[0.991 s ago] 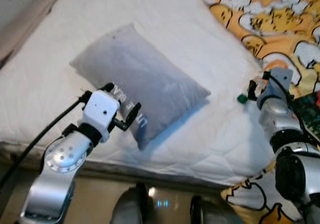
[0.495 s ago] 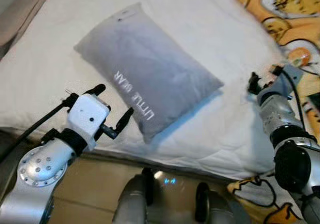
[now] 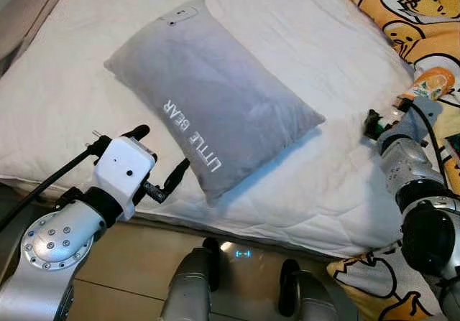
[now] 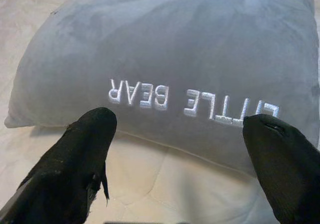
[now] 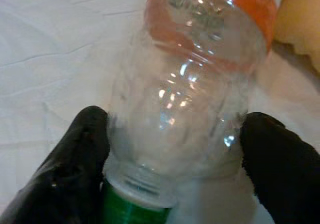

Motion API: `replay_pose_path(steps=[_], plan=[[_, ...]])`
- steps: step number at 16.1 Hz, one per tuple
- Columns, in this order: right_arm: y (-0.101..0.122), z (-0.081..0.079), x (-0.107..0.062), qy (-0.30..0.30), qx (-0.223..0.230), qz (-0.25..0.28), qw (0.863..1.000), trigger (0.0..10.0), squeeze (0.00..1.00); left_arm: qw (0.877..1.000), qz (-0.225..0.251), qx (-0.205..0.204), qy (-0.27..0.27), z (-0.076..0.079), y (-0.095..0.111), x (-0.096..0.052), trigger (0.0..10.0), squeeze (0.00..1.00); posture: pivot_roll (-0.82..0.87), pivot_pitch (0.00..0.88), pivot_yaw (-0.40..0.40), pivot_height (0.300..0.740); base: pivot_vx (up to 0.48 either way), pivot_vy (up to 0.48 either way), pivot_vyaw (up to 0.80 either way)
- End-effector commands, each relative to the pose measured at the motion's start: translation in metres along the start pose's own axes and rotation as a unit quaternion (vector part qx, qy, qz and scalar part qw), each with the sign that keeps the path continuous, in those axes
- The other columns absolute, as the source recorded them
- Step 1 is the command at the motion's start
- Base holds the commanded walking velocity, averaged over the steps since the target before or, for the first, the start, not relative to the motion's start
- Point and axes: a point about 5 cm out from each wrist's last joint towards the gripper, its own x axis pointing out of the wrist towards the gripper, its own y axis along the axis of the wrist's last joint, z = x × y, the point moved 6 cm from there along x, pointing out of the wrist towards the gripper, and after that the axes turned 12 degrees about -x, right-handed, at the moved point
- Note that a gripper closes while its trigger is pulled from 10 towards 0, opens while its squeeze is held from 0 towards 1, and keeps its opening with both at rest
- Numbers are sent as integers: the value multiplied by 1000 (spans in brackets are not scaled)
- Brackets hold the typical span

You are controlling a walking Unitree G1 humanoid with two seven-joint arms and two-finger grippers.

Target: Clean up the room

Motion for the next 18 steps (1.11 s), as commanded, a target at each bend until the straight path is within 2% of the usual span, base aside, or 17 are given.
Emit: replay_pose_path(steps=[1,5,9,13,16,18], plan=[[-7,4,-1,-2,14,-10,1000,0,0,1000,0,3,-1,1,2,-4,10000,0,381,368,70,740,0,0,0],[-8,8,-1,-10,20,-12,1000,0,0,999,4,-12,-34,14,4,-3,10000,0,376,360,70,740,0,0,0],[-12,18,-1,-26,38,-19,999,0,0,999,3,-19,-45,17,3,-3,10000,0,376,356,68,740,0,0,0],[-11,19,-1,-26,38,-17,999,0,0,999,2,-23,-49,18,2,-1,10000,0,368,349,68,740,0,0,0],[-7,15,-1,-15,25,-7,1000,0,0,998,3,-25,-50,19,0,2,10000,0,355,333,55,740,0,0,0],[3,5,-1,17,13,33,999,0,0,999,10,-37,-31,16,-4,7,10000,0,315,272,25,740,0,0,0]])
